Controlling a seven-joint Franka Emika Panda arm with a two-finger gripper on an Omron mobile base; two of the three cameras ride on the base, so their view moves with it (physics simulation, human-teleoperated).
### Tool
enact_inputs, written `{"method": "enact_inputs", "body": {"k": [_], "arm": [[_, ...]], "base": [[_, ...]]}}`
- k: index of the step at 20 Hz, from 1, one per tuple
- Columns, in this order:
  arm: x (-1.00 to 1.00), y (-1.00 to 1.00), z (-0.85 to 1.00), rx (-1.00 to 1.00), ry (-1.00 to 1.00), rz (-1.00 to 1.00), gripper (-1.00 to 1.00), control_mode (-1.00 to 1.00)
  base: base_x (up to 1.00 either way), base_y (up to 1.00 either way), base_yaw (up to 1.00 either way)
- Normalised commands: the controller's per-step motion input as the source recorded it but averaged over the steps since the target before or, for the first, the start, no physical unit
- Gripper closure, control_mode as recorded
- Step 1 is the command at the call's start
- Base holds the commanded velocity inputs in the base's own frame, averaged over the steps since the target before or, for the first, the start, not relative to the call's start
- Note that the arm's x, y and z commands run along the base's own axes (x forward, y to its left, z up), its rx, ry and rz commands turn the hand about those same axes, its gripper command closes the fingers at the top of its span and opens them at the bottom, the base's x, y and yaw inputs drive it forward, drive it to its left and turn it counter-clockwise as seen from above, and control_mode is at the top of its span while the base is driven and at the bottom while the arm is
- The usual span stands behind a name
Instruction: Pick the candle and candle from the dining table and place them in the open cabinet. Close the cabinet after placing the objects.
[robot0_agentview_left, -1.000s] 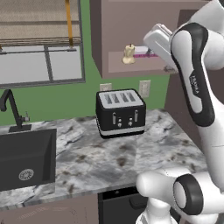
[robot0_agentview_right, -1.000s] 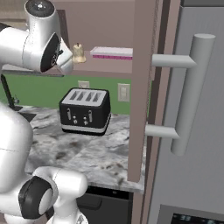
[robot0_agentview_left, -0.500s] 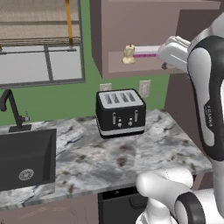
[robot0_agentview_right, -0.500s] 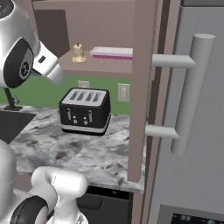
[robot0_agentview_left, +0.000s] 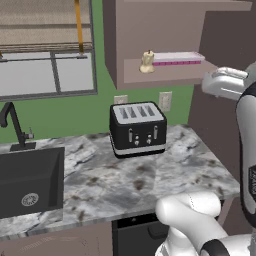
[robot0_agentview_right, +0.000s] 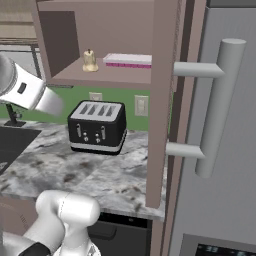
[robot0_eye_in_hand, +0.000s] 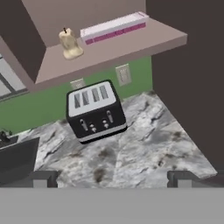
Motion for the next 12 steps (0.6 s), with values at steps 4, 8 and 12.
{"method": "enact_inputs", "body": {"k": [4, 8, 12], "arm": [[-0.58, -0.05, -0.12, -0.14, -0.02, 0.02, -1.0, -1.0], [-0.3, 0.0, -0.21, -0.09, 0.0, 0.06, -1.0, -1.0], [-0.06, 0.0, -0.29, -0.02, 0.0, 0.1, -1.0, -1.0]], "base": [[0.0, 0.0, 0.0], [0.0, 0.0, 0.0], [0.0, 0.0, 0.0]]}}
